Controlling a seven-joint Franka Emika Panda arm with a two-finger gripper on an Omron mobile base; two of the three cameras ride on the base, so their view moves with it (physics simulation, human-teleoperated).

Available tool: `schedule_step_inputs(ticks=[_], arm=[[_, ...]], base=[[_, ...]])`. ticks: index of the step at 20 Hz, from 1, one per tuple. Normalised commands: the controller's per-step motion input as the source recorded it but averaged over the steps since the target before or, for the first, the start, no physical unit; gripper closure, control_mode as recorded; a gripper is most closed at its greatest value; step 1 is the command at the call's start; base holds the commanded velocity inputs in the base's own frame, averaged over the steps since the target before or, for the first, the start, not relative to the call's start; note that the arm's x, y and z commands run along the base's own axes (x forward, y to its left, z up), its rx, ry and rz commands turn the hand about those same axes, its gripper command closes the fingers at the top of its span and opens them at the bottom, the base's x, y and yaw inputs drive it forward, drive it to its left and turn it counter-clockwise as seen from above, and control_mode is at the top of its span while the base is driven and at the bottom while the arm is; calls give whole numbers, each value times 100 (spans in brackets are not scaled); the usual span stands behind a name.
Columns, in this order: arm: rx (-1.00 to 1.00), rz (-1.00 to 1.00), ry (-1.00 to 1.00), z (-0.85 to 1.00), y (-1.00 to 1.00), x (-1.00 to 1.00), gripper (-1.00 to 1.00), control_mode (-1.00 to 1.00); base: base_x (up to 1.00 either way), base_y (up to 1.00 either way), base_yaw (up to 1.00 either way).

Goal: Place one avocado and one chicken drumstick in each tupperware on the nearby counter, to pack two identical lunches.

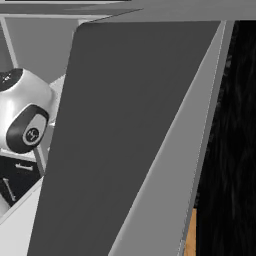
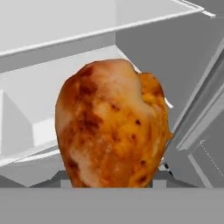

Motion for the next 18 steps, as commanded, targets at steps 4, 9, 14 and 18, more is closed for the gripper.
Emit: schedule_step_inputs(ticks=[4, 9, 14, 18], arm=[[0, 0, 0, 0, 0, 0, 100, 100], [0, 0, 0, 0, 0, 0, 100, 100], [0, 0, 0, 0, 0, 0, 100, 100], [0, 0, 0, 0, 0, 0, 100, 100]], base=[[-100, 45, 8], [-26, 100, 20], [32, 100, 15], [36, 100, 13]])
